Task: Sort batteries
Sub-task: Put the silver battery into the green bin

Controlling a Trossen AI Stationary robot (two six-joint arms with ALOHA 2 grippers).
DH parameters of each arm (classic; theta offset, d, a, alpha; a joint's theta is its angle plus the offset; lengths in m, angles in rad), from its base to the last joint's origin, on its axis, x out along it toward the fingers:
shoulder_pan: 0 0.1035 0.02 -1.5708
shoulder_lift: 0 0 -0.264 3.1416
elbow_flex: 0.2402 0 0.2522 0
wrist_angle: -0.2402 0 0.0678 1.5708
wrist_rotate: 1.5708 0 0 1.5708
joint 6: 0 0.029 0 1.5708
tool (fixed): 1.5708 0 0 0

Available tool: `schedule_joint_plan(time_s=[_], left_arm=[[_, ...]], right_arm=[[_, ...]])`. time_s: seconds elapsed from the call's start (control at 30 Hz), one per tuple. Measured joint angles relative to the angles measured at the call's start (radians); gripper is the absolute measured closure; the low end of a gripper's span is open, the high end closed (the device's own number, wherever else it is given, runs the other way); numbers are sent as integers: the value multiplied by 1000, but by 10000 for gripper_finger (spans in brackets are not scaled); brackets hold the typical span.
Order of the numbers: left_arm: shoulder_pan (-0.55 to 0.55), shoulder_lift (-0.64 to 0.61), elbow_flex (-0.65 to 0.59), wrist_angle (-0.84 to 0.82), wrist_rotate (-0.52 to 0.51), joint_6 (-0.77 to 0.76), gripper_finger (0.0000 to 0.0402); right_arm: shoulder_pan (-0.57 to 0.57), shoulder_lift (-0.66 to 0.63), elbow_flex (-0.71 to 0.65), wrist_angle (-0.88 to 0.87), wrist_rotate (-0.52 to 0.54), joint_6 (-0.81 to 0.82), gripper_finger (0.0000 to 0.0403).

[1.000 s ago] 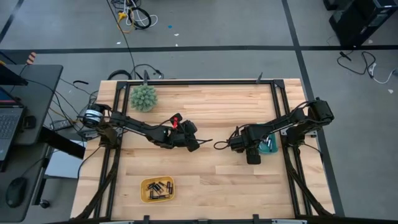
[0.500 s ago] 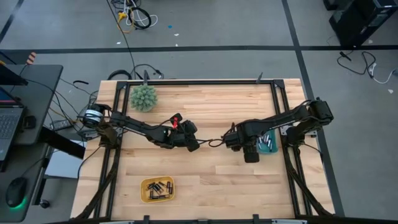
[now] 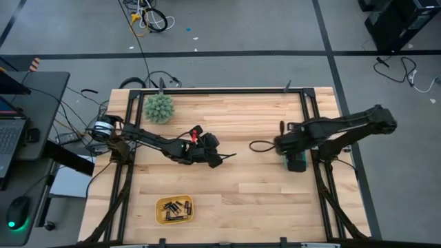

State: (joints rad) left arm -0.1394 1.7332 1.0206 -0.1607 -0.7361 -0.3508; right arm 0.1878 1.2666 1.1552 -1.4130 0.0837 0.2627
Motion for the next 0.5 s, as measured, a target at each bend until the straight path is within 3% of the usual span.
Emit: schedule_joint_plan(time_s=[0.23, 0.5], left_arm=[[0, 0, 0, 39, 0, 3, 293], [0, 0, 0, 38, 0, 4, 293]], right_arm=[[2, -137, -165, -14, 10, 68, 238], [0, -140, -391, 99, -13, 60, 237]])
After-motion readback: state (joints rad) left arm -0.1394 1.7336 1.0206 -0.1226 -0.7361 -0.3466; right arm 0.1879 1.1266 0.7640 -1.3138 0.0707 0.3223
